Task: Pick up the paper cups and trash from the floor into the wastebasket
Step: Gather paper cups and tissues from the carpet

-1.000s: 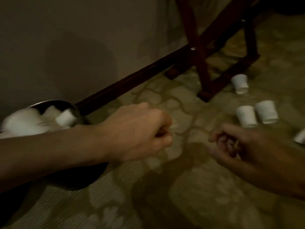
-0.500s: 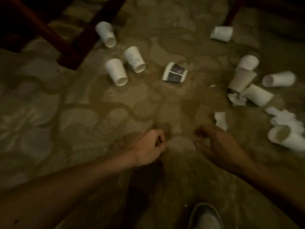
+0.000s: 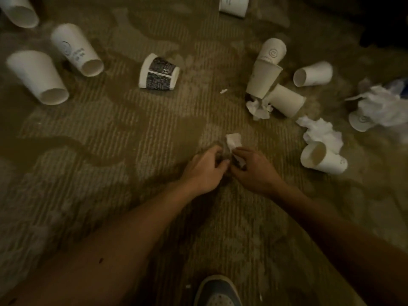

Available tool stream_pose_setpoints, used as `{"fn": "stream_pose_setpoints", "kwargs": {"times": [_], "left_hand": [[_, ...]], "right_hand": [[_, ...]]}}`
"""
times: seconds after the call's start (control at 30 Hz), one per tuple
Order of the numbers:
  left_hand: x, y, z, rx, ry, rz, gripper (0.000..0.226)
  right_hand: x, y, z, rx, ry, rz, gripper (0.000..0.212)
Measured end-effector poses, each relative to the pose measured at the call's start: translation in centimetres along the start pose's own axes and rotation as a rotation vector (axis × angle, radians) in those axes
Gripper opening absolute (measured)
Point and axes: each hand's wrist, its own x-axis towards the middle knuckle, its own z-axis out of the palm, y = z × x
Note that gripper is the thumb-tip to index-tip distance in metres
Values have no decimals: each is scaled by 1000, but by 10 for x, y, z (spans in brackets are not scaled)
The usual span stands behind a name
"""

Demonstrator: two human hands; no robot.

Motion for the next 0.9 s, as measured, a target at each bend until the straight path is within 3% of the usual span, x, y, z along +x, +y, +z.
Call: {"fn": "stream_pose_setpoints", "kwargs": {"times": [0.07, 0.17, 0.23, 0.37, 0.47, 0.57, 0.63, 0.7, 0.83, 0.9], "left_hand": [[5, 4, 2, -143, 56, -51, 43], [11, 8, 2, -362, 78, -139, 45], [10, 11, 1, -469, 61, -121, 47], [6, 23, 4, -582, 53, -24, 56], [1, 33, 14, -550, 151, 33, 58], [1, 33, 13, -332, 339, 35, 50], [3, 28, 8, -176, 357, 50, 53], [7, 21, 6, -109, 308, 22, 59], [14, 11, 5, -127, 303, -19, 63], [16, 11, 4, -153, 314, -33, 65]], "right_hand": [[-1, 1, -4, 100, 28, -26, 37], [-5, -2, -16, 407, -58, 123, 39], [-6, -4, -23, 664, -98, 193, 40], [-7, -14, -30, 1210, -207, 259, 65], [-7, -16, -33, 1476, -355, 277, 89], [-5, -9, -41, 1620, -506, 286, 108], [-2, -4, -46, 1585, -562, 295, 108], [4, 1, -52, 1359, -501, 334, 93], [21, 12, -59, 564, -11, 276, 38], [34, 26, -55, 140, 144, 185, 43]]}}
